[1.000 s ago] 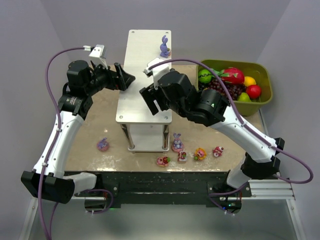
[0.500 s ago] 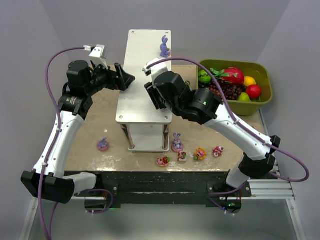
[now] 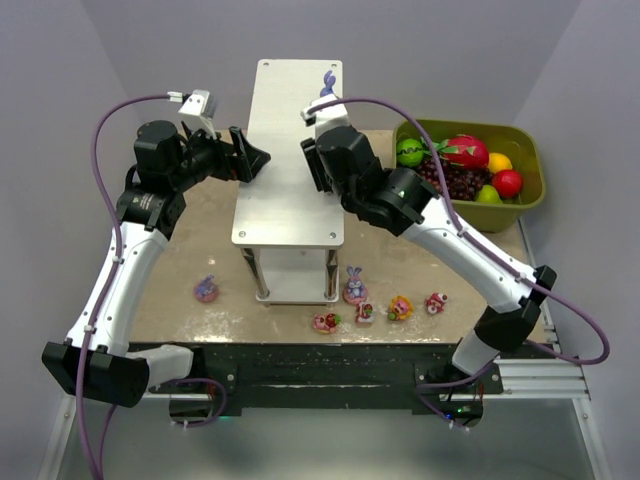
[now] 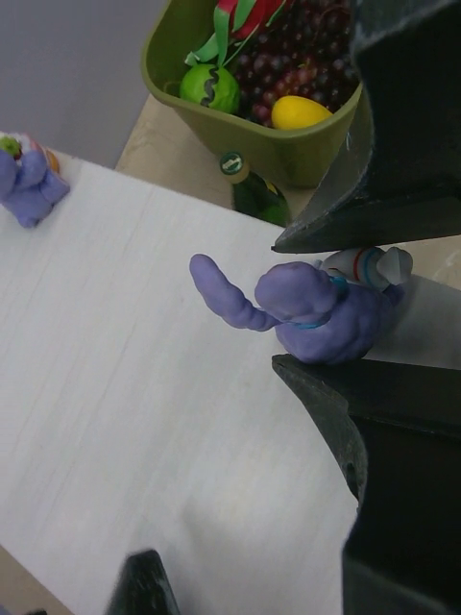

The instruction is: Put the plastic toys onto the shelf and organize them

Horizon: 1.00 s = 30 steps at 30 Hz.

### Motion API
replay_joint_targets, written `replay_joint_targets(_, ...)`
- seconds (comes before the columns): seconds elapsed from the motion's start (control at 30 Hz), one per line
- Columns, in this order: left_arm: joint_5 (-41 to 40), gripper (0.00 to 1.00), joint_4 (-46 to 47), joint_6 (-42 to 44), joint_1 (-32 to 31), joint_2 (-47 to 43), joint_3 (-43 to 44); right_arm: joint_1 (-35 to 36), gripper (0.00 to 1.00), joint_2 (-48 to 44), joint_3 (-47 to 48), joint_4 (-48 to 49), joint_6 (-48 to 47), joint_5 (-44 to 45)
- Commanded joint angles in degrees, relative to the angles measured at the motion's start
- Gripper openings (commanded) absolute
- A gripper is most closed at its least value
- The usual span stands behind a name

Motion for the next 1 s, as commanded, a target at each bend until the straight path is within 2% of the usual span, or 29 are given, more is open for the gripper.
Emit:
replay_joint_targets(0.0, 0.38, 1.0, 0.19, 0.56, 0.33, -0.8, 1.09, -4.46, 0.25, 1.69, 0.78, 6.33, -4.29, -2.64)
replay_joint_targets(0.23, 0.64, 1.0, 0.19, 0.47, 0.33, -0.89, 1.09, -9.64, 0.23, 5.03, 3.85, 10.64, -9.65, -9.68)
replay_joint_targets(0.43, 0.56, 1.0, 0.02, 0.38, 0.33, -1.33, 0.74, -10.97, 0.23, 6.97, 4.99, 12.93, -12.55, -15.13)
replay_joint_targets(0.67, 0.56, 0.99, -0.07, 0.56, 0.33, -1.68, 0.38, -11.15, 0.23, 9.51, 6.58, 13.02, -14.05, -13.73)
replay_joint_targets(0.83, 0.47, 0.99, 0.02, 0.65, 0.33, -1.59, 0.47, -11.23, 0.34, 9.34, 6.93, 12.67, -14.75, -11.36)
replay_joint_targets(0.97, 0.47, 1.0, 0.02, 0.65, 0.33, -1.51, 0.47, -11.23, 0.36, 9.25, 6.84, 12.32, -16.15, -10.21)
